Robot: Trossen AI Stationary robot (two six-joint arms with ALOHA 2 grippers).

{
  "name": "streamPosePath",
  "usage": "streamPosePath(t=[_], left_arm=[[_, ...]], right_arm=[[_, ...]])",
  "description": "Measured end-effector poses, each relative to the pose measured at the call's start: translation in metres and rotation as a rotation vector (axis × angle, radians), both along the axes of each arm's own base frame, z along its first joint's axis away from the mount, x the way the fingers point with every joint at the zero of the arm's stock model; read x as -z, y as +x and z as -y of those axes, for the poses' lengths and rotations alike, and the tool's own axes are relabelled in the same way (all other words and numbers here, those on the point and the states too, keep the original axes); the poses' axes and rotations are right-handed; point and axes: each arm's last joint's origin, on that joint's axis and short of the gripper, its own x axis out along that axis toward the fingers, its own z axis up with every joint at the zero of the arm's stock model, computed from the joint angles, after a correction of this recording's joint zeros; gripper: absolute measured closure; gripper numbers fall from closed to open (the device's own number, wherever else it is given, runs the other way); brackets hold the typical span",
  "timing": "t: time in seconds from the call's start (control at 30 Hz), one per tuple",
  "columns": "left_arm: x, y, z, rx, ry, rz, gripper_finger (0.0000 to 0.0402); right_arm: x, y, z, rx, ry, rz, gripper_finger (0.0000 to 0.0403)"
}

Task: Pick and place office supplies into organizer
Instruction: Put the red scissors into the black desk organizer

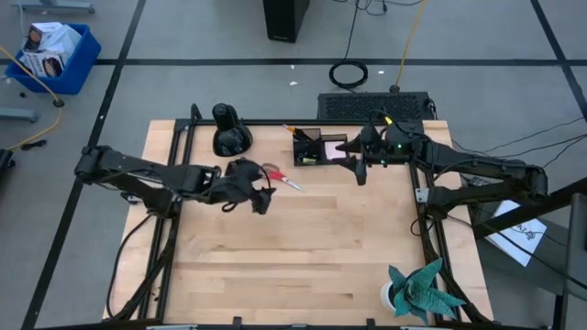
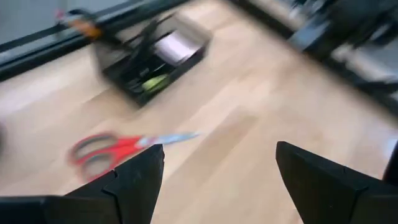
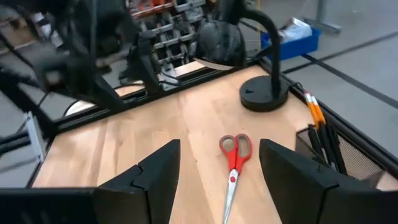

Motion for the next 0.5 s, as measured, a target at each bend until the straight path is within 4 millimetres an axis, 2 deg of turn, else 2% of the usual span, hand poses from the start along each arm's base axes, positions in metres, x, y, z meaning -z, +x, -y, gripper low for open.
streamPosePath(t=[0.13, 0.27, 0.4, 0.5], left_arm=[[0.016, -0.001, -0.013, -0.005, -0.017, -0.158, 0.009], [0.025, 0.008, -0.034, -0.016, -0.152, -0.18, 0.009], [0.036, 0.014, -0.061, -0.014, -0.331, -0.2, 0.0089], [0.044, 0.02, -0.077, 0.008, -0.373, -0.205, 0.0089]], right_arm=[[0.0, 0.001, -0.001, 0.086, 0.046, 0.007, 0.0193], [0.0, 0.002, -0.006, 0.145, 0.065, 0.015, 0.0193], [0.0, 0.004, -0.015, 0.132, 0.065, 0.014, 0.0193], [0.0, 0.006, -0.02, 0.107, 0.066, 0.011, 0.0194]])
